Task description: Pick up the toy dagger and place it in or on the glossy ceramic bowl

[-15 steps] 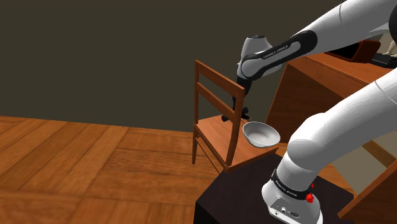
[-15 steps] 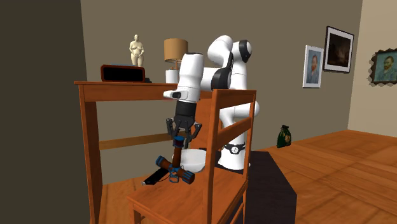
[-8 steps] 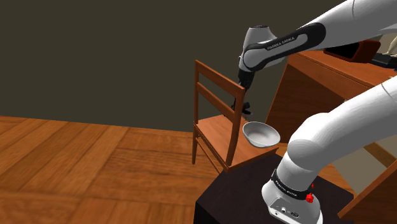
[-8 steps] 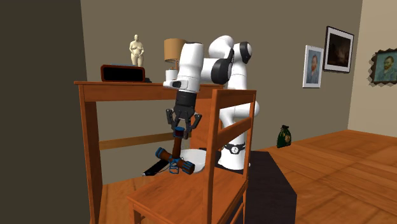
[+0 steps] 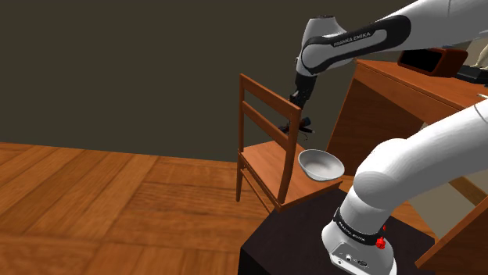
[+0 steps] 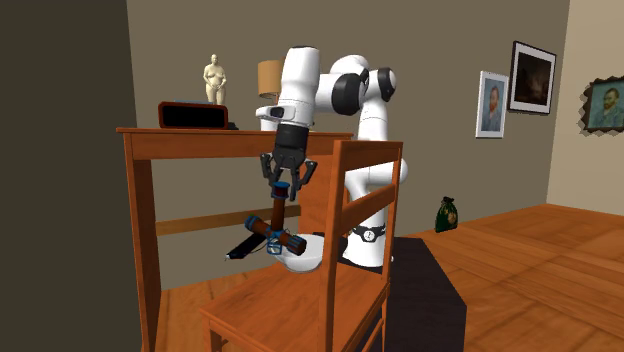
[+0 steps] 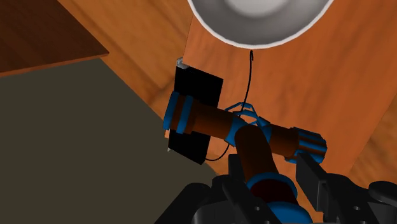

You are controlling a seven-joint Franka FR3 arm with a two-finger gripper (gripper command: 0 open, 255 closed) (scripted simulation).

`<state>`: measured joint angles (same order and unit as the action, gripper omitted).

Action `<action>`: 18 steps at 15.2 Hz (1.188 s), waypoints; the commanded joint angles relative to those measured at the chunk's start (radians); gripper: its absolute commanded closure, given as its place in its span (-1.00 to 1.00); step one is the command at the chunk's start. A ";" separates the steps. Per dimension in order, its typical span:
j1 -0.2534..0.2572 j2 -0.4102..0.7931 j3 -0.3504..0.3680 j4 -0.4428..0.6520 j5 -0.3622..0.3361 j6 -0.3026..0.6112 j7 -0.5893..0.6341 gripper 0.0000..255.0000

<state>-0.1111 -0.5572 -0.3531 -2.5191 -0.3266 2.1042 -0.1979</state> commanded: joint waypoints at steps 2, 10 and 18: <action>0.003 -0.011 0.009 0.034 0.008 -0.045 -0.004 1.00; -0.053 -0.277 0.048 -0.048 -0.015 -0.229 -0.029 1.00; -0.131 -0.606 0.090 -0.098 -0.019 -0.505 -0.101 1.00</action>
<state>-0.2308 -1.1168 -0.2680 -2.6139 -0.3449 1.6431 -0.2861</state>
